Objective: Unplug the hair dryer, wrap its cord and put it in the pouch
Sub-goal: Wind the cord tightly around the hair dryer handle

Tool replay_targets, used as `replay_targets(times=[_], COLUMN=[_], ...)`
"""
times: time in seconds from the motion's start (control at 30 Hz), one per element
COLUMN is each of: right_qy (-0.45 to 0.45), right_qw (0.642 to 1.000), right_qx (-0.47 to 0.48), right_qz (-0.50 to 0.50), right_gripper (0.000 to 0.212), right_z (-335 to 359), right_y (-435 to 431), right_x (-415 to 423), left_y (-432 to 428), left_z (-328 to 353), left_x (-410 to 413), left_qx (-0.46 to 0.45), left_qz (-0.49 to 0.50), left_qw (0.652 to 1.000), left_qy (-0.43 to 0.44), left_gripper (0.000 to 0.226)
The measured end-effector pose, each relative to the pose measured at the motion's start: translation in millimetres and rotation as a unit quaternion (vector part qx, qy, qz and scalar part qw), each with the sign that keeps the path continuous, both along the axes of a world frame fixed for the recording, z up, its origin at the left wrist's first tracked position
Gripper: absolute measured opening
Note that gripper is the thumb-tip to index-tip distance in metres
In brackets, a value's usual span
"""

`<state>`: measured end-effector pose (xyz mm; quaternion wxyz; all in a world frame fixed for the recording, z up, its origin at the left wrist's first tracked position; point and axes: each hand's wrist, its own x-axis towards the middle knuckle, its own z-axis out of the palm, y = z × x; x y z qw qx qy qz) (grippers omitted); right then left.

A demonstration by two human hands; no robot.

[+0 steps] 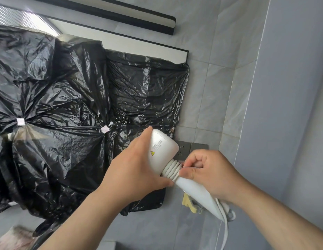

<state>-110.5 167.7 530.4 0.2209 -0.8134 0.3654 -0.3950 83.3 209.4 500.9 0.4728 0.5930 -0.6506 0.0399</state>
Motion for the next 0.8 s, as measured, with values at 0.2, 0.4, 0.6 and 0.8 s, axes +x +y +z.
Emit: replay_targets(times=[0.2,0.4,0.6,0.8], right_qy=[-0.001,0.199,0.233,0.135], right_qw=[1.000,0.974,0.958,0.989], right_qx=[-0.009,-0.108,-0.163,-0.040], right_qz=[0.001,-0.011,-0.020,0.047], right_gripper=[0.019,0.015,0.017,0.013], right_z=[-0.2,9.3,9.5,18.7], right_y=[3.7,7.0,4.9,7.6], right_x=[0.8,2.2,2.3,-1.2], left_y=[-12.6,2.6,18.7,10.6], left_z=[-2.8,9.2,29.1,24.4], left_x=[19.2,19.5,14.5,27.8], left_qx=[0.046,-0.003,-0.026,-0.006], left_qz=[-0.187,-0.088,-0.008,-0.154], left_qw=[0.958,0.991,0.999,0.986], left_qy=[0.211,0.102,-0.045,0.056], left_gripper=[0.065,0.071,0.074,0.075])
